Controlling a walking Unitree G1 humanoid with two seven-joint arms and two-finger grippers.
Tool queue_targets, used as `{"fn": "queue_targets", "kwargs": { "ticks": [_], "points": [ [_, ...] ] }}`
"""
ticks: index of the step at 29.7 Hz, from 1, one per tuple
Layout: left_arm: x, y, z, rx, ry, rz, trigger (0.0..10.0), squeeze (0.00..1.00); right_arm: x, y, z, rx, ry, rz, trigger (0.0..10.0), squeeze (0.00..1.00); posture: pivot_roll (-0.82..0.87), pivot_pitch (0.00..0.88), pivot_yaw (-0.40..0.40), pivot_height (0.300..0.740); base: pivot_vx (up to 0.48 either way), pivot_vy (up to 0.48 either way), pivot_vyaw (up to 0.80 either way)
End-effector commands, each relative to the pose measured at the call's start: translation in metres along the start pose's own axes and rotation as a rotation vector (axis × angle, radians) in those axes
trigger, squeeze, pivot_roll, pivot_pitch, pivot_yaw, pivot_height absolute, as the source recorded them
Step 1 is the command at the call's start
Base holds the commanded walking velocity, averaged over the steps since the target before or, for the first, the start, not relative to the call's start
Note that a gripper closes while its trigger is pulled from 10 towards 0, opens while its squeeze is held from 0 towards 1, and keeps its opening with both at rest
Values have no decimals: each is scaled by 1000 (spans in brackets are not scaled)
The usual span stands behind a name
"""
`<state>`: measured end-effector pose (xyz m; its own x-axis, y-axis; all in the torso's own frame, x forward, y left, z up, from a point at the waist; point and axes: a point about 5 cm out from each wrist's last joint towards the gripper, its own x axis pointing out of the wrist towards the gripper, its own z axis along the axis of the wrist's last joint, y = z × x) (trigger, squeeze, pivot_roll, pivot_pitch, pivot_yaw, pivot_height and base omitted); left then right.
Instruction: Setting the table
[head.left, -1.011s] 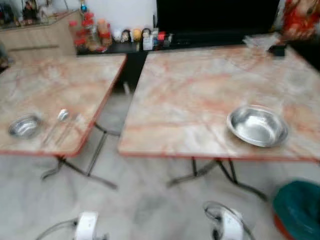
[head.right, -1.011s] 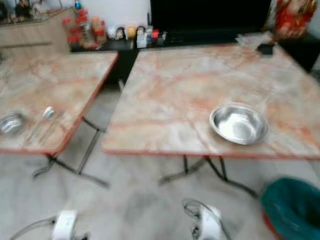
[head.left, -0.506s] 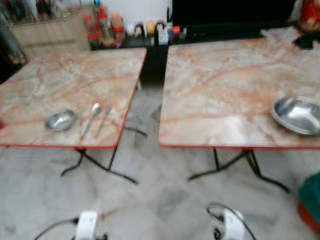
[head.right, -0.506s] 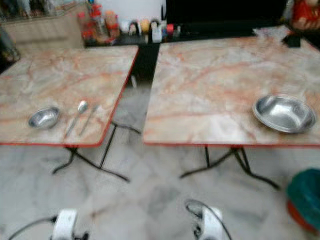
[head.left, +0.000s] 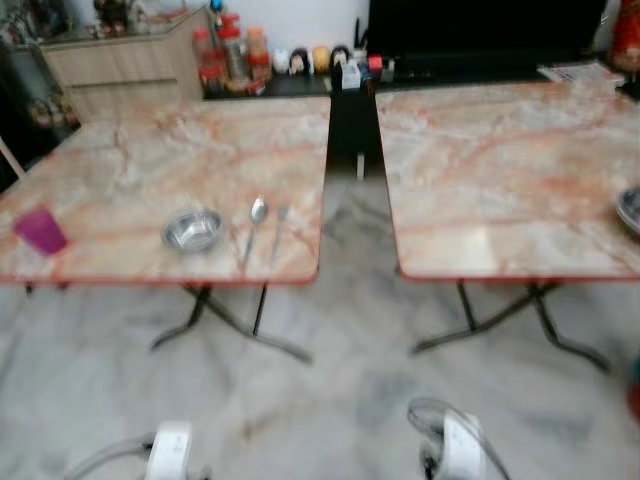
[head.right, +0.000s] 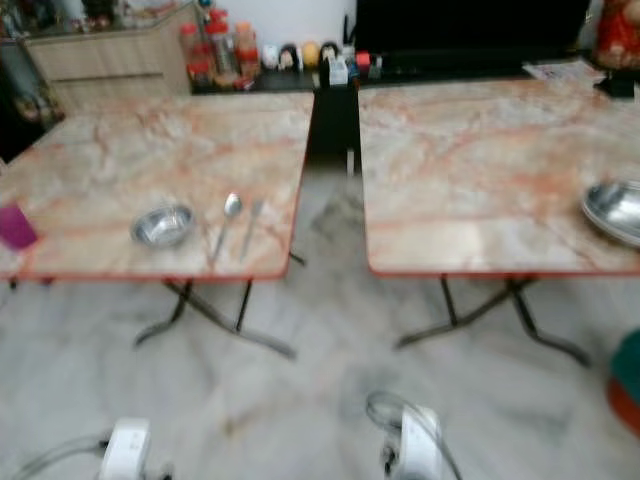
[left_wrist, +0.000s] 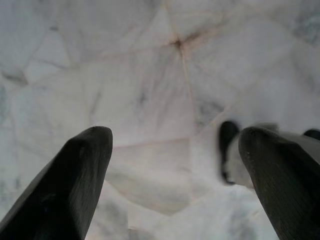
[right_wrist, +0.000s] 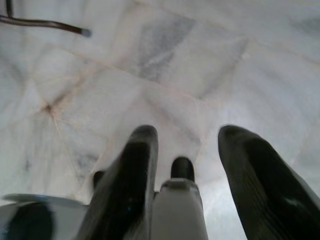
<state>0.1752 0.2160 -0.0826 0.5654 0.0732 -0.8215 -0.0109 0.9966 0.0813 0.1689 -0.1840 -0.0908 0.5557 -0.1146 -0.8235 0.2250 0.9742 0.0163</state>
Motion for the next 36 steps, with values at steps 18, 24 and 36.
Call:
{"fn": "queue_targets", "kwargs": {
  "ticks": [18, 24, 36],
  "points": [
    [-1, 10, 4, 29, -21, 29, 10000, 0, 2, 14, 8, -4, -19, 38, 10000, 0, 49, 0, 55, 740, 0, 213, 0],
    [-1, 8, 4, 31, -26, 19, 10000, 0, 2, 14, 8, 2, -20, 38, 10000, 0, 51, 0, 57, 740, 0, 0, 0],
    [-1, 10, 5, 40, -27, 31, 10000, 0, 1, 15, 9, 34, -35, 42, 10000, 0, 53, 0, 58, 740, 317, 0, -265]
  ]
}}
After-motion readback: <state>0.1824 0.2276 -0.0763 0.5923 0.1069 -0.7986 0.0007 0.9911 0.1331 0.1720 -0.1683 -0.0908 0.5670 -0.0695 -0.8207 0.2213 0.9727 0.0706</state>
